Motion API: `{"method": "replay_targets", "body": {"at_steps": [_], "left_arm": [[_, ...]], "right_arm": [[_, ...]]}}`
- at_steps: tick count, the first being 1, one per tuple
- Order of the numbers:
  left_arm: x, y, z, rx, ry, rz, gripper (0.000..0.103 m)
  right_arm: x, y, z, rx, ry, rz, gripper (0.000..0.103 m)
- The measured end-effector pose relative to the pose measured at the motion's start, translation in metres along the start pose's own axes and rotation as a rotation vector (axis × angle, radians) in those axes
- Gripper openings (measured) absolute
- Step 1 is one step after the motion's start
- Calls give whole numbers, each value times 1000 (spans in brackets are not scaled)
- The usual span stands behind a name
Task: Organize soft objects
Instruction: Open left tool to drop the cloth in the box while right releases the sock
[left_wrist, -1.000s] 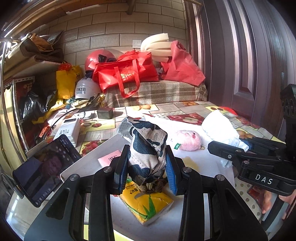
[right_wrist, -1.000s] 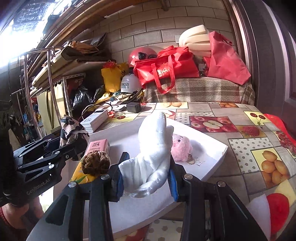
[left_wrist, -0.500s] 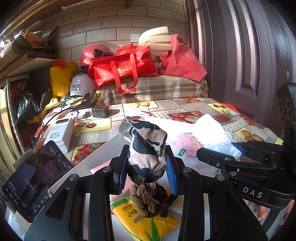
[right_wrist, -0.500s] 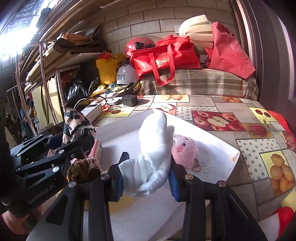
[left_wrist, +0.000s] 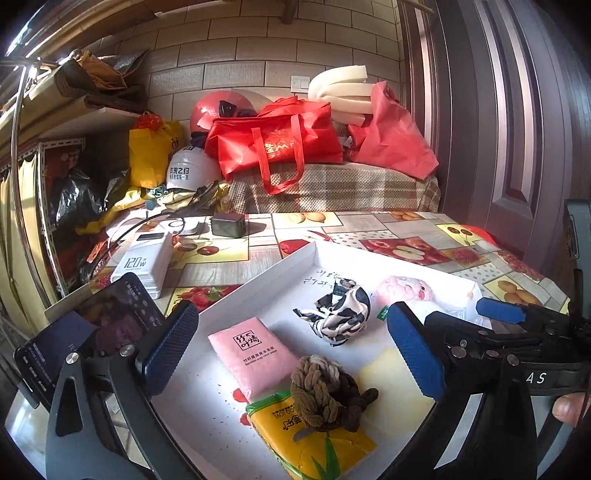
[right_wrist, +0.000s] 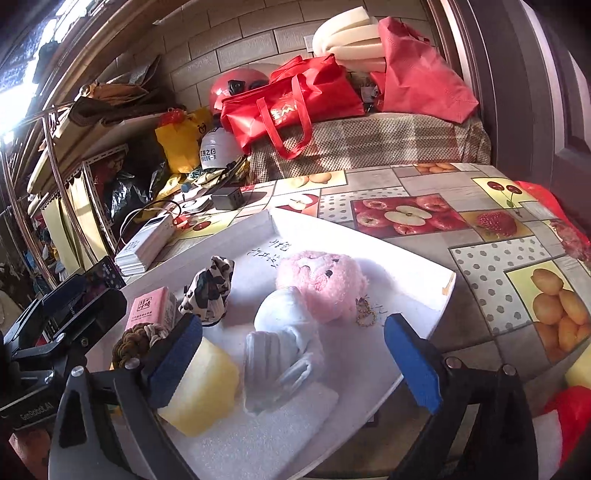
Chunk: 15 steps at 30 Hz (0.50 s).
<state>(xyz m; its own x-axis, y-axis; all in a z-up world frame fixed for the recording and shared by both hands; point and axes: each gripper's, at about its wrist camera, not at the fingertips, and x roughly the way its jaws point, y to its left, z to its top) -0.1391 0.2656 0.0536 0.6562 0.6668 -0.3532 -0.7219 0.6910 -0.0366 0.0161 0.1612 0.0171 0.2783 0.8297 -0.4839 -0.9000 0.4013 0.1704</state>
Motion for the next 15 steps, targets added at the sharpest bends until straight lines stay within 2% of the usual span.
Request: {"method": "replay_targets", "body": {"at_steps": [9,12,15], "left_arm": [[-14,0,-2,7,-70,35,103],[-21,2,-2,-1,-106,40,103],[-22,5,-2,-18,-107,32,103]], "right_arm": [[-7,5,-1,-23,-38,-8,103],[-14,8,-2,-40,-76,-16,103],[-20,10,-3,-48,-106,-35,103]]}}
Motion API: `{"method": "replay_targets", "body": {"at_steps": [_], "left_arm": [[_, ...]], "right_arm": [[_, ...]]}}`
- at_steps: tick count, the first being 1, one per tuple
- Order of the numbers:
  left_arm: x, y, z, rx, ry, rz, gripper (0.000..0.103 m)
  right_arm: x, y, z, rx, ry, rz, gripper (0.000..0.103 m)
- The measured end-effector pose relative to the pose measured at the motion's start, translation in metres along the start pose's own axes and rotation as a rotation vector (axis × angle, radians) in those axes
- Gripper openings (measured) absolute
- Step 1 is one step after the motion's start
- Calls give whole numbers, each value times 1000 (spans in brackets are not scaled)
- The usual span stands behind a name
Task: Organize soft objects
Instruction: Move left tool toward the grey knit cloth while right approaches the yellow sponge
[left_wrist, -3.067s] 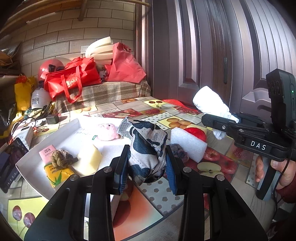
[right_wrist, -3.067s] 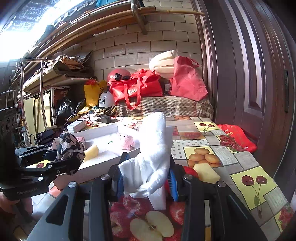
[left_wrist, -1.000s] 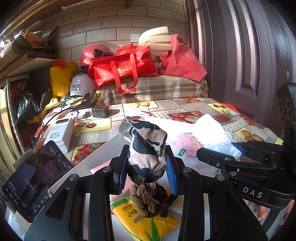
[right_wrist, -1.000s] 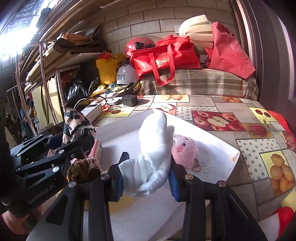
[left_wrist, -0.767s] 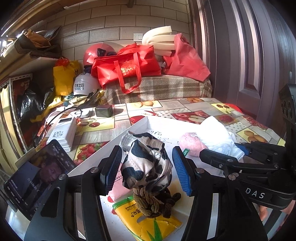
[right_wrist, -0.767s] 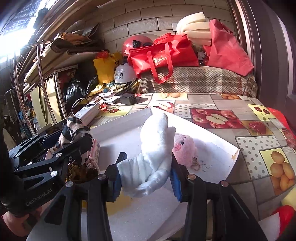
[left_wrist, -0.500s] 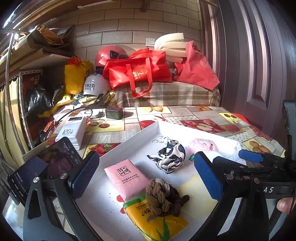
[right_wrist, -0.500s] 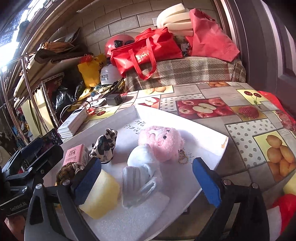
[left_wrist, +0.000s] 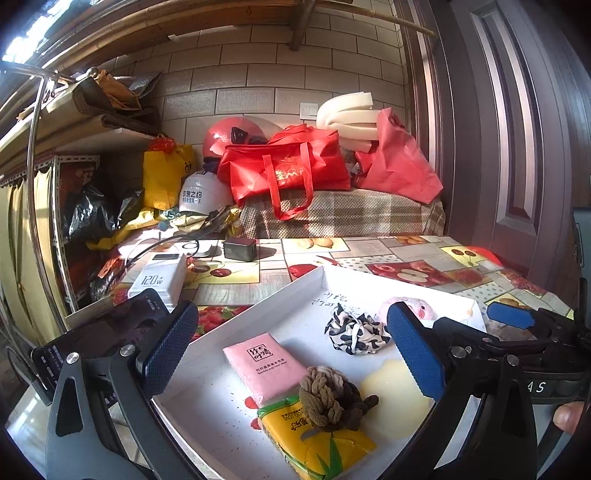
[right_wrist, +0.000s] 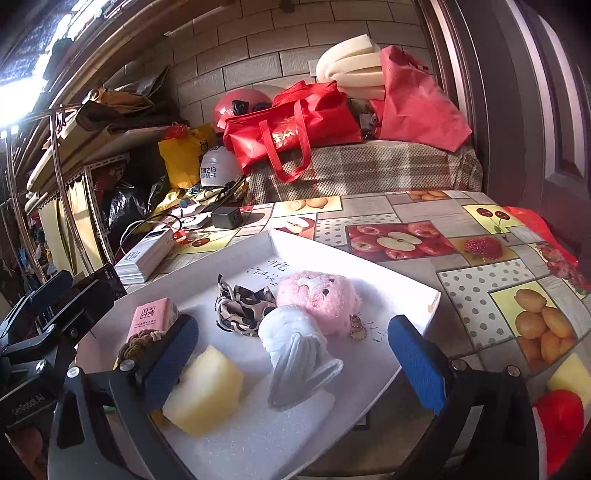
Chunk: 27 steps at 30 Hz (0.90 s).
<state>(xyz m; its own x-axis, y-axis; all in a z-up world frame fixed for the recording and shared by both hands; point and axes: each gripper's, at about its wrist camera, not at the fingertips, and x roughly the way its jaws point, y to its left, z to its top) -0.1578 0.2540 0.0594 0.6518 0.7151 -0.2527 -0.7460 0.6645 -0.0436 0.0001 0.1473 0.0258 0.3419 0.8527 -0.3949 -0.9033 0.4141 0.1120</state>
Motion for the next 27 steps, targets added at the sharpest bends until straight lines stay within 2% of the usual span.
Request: {"method": "replay_targets", "body": {"at_steps": [7,10,19,23,27], "left_arm": [[-7,0,-1,-18,1,-21,103],[-14,1,-4,-34,-4,-8,103],[-31,17,-10,-157,-6,7,103],[-34,12,-11,-137,-4,3,103],[-37,-7,-12,-53,4,-22,103]], "right_arm": [[-9,1,-1,-13,-32,-8,103],[-14,2,-4,-17,-35,3,103],[-37,16,-12,-99,-92,29,103],[-57,22,-23,-166,-104,48,103],[-88,8,-35,-178,-120,72,103]]}}
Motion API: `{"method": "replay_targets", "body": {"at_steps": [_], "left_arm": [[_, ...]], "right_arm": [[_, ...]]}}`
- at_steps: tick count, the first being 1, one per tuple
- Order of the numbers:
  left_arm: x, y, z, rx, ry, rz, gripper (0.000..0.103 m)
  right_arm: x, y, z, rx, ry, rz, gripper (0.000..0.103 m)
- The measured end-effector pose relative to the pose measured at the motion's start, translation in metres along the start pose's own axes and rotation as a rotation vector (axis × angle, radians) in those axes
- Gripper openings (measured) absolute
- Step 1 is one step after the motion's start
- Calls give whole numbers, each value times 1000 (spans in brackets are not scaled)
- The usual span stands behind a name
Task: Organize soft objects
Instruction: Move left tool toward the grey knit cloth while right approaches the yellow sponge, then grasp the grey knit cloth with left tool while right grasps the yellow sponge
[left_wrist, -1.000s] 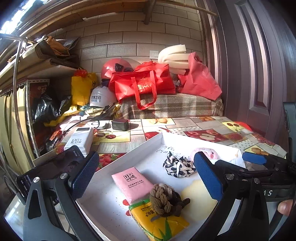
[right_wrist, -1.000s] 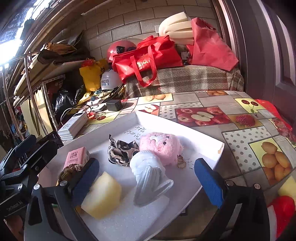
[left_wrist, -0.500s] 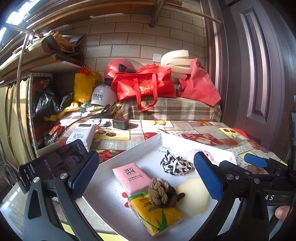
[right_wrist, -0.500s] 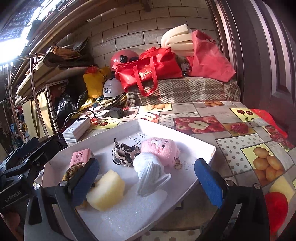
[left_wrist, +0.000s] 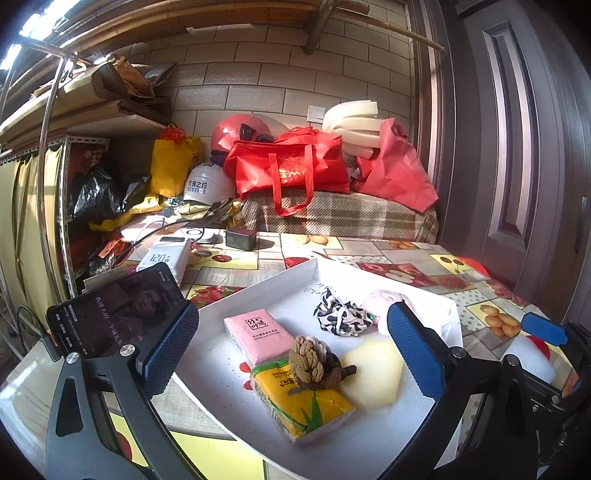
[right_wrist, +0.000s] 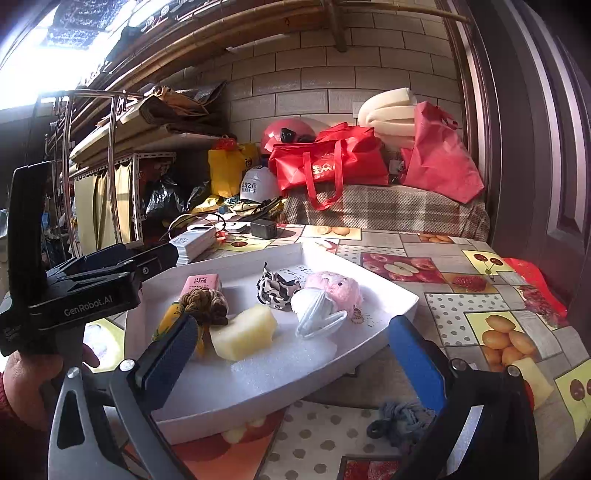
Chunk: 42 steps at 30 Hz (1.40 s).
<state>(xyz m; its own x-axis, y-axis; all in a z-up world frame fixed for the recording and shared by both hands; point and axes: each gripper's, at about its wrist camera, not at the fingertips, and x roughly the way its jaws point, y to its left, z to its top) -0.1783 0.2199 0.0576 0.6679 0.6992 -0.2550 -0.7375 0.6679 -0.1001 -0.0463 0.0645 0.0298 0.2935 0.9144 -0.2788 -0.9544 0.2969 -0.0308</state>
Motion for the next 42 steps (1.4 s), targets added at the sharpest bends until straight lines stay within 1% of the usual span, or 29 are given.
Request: {"method": "replay_targets", "body": {"at_steps": [2,4,6,9,11,12,14,15,16,18,20,22,24,25,26,28,31,33,36,37,38,39,40,41,42], "left_arm": [[-4,-16,-2,66,0,-33,103],[-7,-33,-5,107,15,-92,103],[-12,-48,-9,120,34,-159,103],[-18,-78,-14,160,67,-268,103],[-18,-102,-16,221,103,-336,103],[-16,-115,-17,243,127,-372,103],[-8,-136,-20,262,192,-449,103],[-1,-147,-21,270,232,-471,103],[6,-158,-23,280,274,-478,103],[20,-176,-27,293,349,-489,102],[30,-188,-30,296,390,-504,98],[37,-197,-33,312,422,-501,97],[43,-204,-37,328,453,-501,89],[45,-206,-39,337,470,-495,82],[47,-208,-41,346,485,-487,79],[50,-211,-45,360,509,-479,79],[52,-216,-47,373,522,-482,79],[56,-220,-48,384,534,-480,79],[69,-228,-55,412,601,-472,79],[70,-229,-56,420,610,-462,79],[69,-230,-56,423,604,-461,79],[70,-230,-57,428,604,-459,79],[69,-230,-56,428,598,-454,72],[69,-229,-56,426,590,-446,51],[67,-227,-54,417,581,-446,42]], "right_arm": [[-17,-14,-5,12,-2,-13,103],[-36,-35,-10,31,-9,-48,103],[-53,-64,-13,75,-17,-116,103],[-75,-119,-19,175,-23,-259,103],[-82,-159,-23,236,3,-358,103],[-84,-176,-26,263,24,-389,103],[-80,-206,-30,303,78,-396,102],[-76,-218,-33,328,110,-378,102],[-69,-228,-34,358,144,-347,101],[-57,-238,-39,400,205,-313,91],[-45,-236,-41,382,253,-279,76],[-33,-228,-39,325,291,-260,71],[-20,-222,-37,284,324,-249,64],[-14,-222,-36,276,335,-234,61],[-11,-221,-36,272,338,-223,61],[-7,-220,-35,267,343,-205,61],[-3,-218,-33,258,349,-174,61],[3,-215,-34,242,380,-159,61],[18,-217,-38,251,455,-148,61],[20,-220,-40,268,472,-134,61],[19,-222,-41,280,471,-126,59],[17,-222,-41,284,464,-126,55],[17,-222,-41,282,464,-121,40],[17,-220,-41,274,466,-128,40],[16,-218,-40,260,463,-139,40]]}}
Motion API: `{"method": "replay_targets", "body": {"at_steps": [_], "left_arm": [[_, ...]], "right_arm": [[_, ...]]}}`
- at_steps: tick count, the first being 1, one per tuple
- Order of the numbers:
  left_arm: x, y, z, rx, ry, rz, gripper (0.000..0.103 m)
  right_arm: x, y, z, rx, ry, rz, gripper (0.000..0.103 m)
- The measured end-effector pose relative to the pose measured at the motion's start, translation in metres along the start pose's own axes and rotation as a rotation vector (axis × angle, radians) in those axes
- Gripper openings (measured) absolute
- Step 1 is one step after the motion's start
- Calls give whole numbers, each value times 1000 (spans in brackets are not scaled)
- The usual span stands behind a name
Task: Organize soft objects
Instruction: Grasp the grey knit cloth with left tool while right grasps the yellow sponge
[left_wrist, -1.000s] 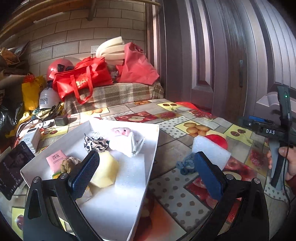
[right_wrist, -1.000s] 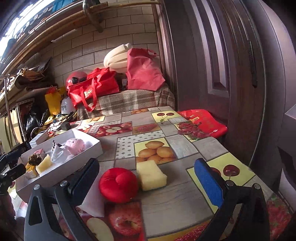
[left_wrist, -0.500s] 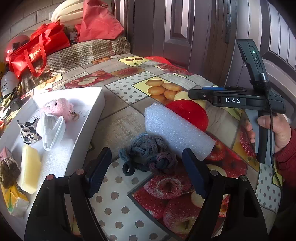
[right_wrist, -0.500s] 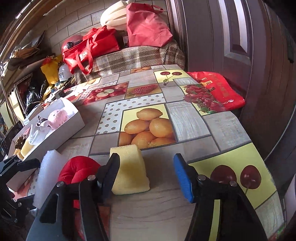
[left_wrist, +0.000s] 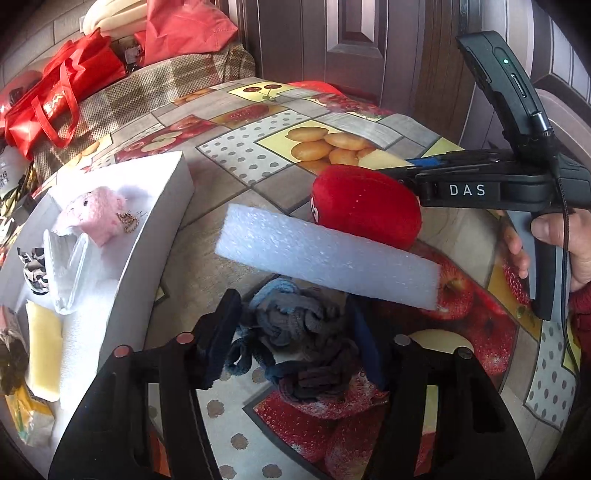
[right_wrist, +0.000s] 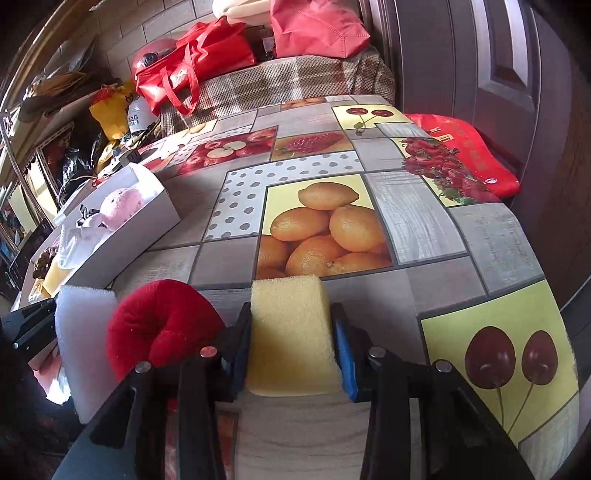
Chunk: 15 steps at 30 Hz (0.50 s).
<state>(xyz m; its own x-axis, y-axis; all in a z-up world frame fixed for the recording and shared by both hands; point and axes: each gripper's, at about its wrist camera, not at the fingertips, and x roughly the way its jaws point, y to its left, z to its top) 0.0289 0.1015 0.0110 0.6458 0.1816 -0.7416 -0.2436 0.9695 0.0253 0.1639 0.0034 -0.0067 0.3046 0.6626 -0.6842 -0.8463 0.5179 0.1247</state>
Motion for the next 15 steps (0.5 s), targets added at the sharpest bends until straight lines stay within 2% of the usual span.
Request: {"method": "replay_targets", "body": {"at_steps": [1,4,8,15], "left_arm": [[-2,2,0,-9,-9,-9,31],[-9,11,-1,-53,-42,-36,29],[-18,17,-2,-88,-88,-49,29],[-44,6,-6,-35,-230,-13,29]], "right_arm": [[-1,2,0,-10,-7,-11,40],[-10,1,-2,-4,-51,-37,39],[-25,-16,-3,90,-135,-64,39],[-53,-37,-11,215,-291,-62,39]]}}
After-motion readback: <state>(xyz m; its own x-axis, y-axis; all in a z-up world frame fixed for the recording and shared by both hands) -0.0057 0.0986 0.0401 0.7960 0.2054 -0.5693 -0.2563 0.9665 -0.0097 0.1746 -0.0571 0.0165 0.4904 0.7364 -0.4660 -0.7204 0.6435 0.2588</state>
